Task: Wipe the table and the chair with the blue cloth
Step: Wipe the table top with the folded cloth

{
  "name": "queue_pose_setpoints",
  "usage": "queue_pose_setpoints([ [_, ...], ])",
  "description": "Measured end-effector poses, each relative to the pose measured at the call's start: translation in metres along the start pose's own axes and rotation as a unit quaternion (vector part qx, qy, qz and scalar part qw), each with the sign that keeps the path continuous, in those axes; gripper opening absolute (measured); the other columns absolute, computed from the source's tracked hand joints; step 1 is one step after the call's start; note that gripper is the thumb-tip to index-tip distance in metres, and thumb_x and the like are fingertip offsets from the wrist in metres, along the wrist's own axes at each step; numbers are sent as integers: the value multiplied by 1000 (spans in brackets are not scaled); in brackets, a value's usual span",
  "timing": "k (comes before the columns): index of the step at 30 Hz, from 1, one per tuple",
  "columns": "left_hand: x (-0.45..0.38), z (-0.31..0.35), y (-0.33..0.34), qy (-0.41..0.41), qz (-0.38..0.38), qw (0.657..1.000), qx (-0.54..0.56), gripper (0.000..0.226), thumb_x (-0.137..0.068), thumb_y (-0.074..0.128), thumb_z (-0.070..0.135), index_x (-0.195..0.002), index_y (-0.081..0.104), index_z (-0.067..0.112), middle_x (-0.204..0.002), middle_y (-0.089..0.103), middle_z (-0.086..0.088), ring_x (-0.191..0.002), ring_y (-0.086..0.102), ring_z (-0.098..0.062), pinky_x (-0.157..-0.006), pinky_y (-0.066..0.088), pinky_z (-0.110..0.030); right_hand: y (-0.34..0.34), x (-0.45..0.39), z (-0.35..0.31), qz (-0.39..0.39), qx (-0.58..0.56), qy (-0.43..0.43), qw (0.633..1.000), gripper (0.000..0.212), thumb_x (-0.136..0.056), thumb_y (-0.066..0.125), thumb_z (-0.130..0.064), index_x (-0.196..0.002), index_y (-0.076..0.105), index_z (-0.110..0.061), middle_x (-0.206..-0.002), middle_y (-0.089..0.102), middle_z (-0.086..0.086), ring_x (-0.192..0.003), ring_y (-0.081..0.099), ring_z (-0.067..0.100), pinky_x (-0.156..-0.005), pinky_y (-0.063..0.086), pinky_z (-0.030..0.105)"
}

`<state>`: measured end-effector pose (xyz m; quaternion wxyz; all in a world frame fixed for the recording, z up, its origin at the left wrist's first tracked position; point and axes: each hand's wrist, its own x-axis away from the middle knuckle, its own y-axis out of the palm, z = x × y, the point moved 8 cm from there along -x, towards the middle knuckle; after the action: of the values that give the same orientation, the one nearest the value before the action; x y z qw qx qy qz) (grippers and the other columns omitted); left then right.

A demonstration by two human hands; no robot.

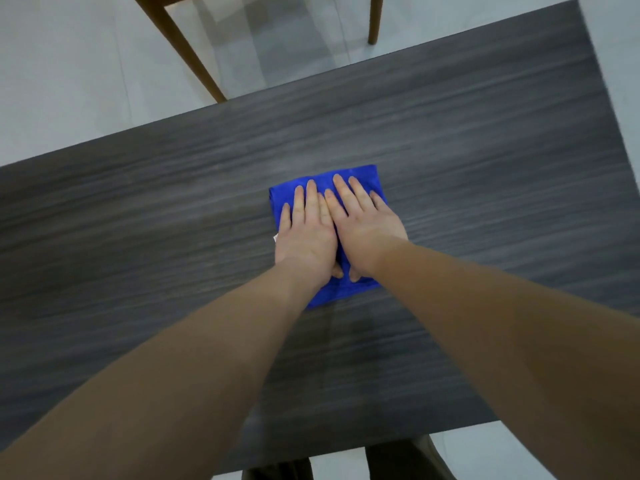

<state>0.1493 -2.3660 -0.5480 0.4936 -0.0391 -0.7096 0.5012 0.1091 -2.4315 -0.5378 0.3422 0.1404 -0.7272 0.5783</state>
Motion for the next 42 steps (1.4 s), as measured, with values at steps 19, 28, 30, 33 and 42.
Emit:
queue_pose_setpoints([
  [19, -23, 73, -20, 12, 7, 1000, -2, 132, -75, 77, 53, -151, -23, 9, -159, -28, -12, -148, -22, -28, -122, -4, -46, 6, 9, 74, -26, 47, 42, 998, 143, -66, 87, -40, -149, -26, -10, -155, -33, 12, -145, -25, 31, -121, 1, 47],
  [28, -25, 73, -17, 20, 16, 1000, 14, 122, -83, 69, 51, -151, -22, 8, -158, -30, -14, -147, -24, -29, -122, -4, -47, 7, 7, 73, -44, 67, 60, 995, 145, -65, 86, -42, -147, -30, -11, -153, -37, 12, -144, -27, 30, -121, -1, 46],
  [30, -26, 72, -17, 20, 17, 999, 18, 126, -80, 72, 52, -152, -22, 8, -159, -29, -13, -147, -24, -29, -122, -4, -46, 7, 6, 73, -42, 67, 64, 995, 145, -65, 87, -41, -148, -29, -11, -154, -36, 12, -145, -27, 30, -121, -1, 45],
  [33, -26, 73, -17, 24, 14, 999, 19, 128, -78, 74, 53, -152, -21, 8, -159, -28, -13, -148, -23, -29, -122, -3, -47, 7, 7, 73, -36, 64, 63, 995, 144, -65, 87, -39, -149, -27, -10, -155, -34, 12, -145, -25, 30, -121, 0, 46],
  [42, -24, 74, -18, 13, 19, 1000, 16, 132, -74, 78, 50, -153, -20, 10, -160, -27, -11, -148, -22, -28, -122, -5, -45, 3, 12, 73, -41, 32, 51, 997, 137, -71, 83, -38, -148, -27, -11, -154, -35, 11, -144, -27, 30, -121, -1, 47],
])
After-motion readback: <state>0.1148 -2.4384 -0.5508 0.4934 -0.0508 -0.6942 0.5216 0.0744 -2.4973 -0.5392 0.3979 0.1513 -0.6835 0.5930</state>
